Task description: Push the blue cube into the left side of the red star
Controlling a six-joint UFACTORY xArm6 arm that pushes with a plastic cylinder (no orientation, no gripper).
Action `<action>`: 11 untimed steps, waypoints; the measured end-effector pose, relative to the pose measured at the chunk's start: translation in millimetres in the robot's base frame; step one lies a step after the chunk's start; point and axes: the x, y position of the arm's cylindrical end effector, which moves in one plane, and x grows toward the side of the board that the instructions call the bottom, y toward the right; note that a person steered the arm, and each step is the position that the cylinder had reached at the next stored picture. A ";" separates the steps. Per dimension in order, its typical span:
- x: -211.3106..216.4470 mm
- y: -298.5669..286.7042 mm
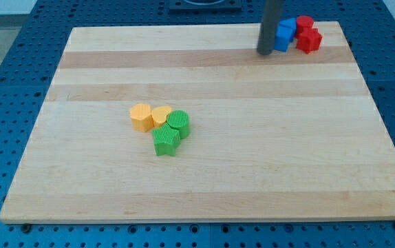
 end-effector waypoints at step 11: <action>-12.4 65.9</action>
